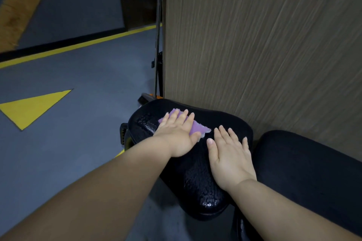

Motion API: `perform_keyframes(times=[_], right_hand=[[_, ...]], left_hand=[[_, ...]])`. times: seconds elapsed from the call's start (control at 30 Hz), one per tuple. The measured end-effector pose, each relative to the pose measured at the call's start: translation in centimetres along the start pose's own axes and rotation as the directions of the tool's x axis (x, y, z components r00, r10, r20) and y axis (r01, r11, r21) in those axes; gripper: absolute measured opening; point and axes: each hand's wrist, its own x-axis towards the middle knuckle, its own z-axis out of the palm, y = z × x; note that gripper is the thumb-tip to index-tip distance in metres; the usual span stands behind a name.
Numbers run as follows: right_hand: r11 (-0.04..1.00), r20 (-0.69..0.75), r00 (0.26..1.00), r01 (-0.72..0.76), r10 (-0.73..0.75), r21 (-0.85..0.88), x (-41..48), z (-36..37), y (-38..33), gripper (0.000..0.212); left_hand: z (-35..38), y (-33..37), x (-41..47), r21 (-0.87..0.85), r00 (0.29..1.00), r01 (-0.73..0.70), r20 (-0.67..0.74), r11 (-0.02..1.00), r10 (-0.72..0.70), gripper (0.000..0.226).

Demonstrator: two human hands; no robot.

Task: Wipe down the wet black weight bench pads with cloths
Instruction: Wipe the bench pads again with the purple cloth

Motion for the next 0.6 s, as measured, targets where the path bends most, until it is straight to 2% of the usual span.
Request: perform_keyframes(times=[0.17,0.3,0.4,0.47,0.6], right_hand=[[1.0,0.017,1.0,-0.001,0.001,-0.028,0.2,0.0,-0.1,0.068],[0.998,0.011,1.0,0.01,-0.01,-0.063,0.4,0.2,-0.2,0.089],[0.998,0.025,1.0,0.01,-0.009,-0.069,0.5,0.2,-0.1,0.093],[0.998,0.033,0.999,0.013,-0.01,-0.068,0.5,0.1,-0.2,0.087],[0.997,0.048,0.999,0.008,-0.004,-0.073,0.7,0.0,-0.1,0.059]], left_hand=[[-0.9,0.7,3.2,0.015,1.0,-0.001,0.022,1.0,0.001,0.066],[-1.4,1.2,5.9,0.048,0.999,0.01,0.036,0.999,-0.011,0.065],[-1.7,1.6,7.7,0.071,0.998,0.026,0.061,0.997,-0.03,0.064],[-1.9,1.8,8.5,0.075,0.997,0.029,0.068,0.997,-0.034,0.064],[-2.0,2.0,9.1,0.067,0.997,0.036,0.067,0.997,-0.041,0.063]])
